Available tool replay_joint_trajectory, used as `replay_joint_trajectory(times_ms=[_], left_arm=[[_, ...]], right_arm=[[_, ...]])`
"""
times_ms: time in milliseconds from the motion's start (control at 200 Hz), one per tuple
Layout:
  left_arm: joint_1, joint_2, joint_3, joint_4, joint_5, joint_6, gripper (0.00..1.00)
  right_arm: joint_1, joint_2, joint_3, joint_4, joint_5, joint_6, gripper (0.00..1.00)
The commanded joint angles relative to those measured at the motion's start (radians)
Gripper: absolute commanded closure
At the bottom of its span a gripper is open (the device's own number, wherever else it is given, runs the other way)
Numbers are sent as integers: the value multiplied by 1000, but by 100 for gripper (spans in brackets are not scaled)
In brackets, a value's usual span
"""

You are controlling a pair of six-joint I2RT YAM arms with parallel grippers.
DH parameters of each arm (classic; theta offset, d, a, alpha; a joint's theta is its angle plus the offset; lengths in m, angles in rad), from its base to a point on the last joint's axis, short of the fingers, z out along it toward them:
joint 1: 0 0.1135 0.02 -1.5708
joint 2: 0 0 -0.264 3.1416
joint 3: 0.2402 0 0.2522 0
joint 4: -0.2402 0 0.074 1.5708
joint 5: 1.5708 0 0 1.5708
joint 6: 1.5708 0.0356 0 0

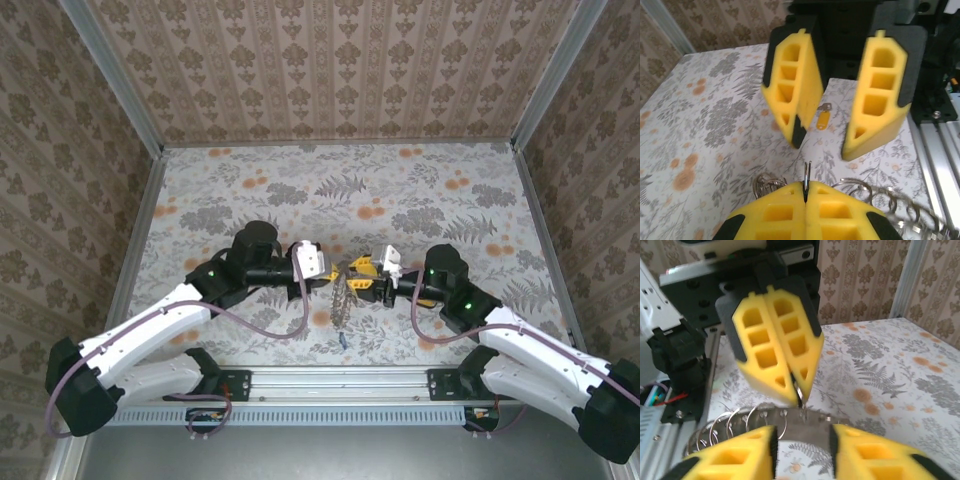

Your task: Put the keys on the keyring

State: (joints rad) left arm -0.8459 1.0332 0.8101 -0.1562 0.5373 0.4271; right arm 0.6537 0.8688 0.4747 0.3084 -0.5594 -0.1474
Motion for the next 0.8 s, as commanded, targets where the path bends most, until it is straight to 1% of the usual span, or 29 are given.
replay_joint_trajectory(times_ms=[0, 25, 65, 115, 170, 200, 240, 260, 280, 330, 365, 395, 440, 525, 595, 680, 720, 795], left_arm=[[42, -10, 6, 21, 21, 10, 100], [51, -13, 4, 22, 26, 7, 100], [61, -16, 0, 24, 32, 4, 100], [71, -20, -6, 24, 36, 2, 100], [82, -25, -11, 22, 38, -1, 100], [88, -29, -15, 21, 41, -1, 100], [98, -34, -21, 20, 45, -4, 100], [102, -37, -23, 18, 48, -5, 100], [107, -38, -25, 17, 52, -7, 100], [118, -40, -29, 15, 62, -9, 100], [126, -42, -29, 10, 65, -11, 100], [132, -45, -30, 5, 69, -10, 100], [141, -47, -29, -6, 74, -8, 100], [157, -51, -26, -26, 83, -4, 100], [165, -57, -27, -39, 85, -4, 100], [171, -70, -32, -46, 88, -5, 100], [174, -76, -35, -46, 89, -4, 100], [175, -84, -42, -49, 89, -9, 100]], right_arm=[[-11, 6, -9, 32, 29, 56, 57], [-11, 4, -8, 28, 57, 85, 50], [-12, -2, -1, 6, 138, 144, 44], [-12, -11, 7, -41, 277, 230, 41], [-17, -26, 22, -132, 491, 371, 41], [-22, -35, 39, -219, 624, 479, 38], [-43, -37, 79, -373, 785, 632, 32], [-61, -33, 101, -440, 836, 698, 32], [-87, -27, 118, -522, 861, 752, 33], [-159, -8, 151, -671, 859, 856, 38], [-208, 9, 161, -724, 842, 914, 40], [-241, 23, 167, -775, 824, 953, 41], [-283, 51, 172, -833, 792, 999, 41], [-353, 97, 167, -895, 691, 1044, 43], [-402, 126, 157, -945, 635, 1099, 42], [-461, 165, 173, -1088, 603, 1274, 42], [-479, 179, 182, -1120, 573, 1330, 44], [-491, 205, 203, -1169, 557, 1429, 52]])
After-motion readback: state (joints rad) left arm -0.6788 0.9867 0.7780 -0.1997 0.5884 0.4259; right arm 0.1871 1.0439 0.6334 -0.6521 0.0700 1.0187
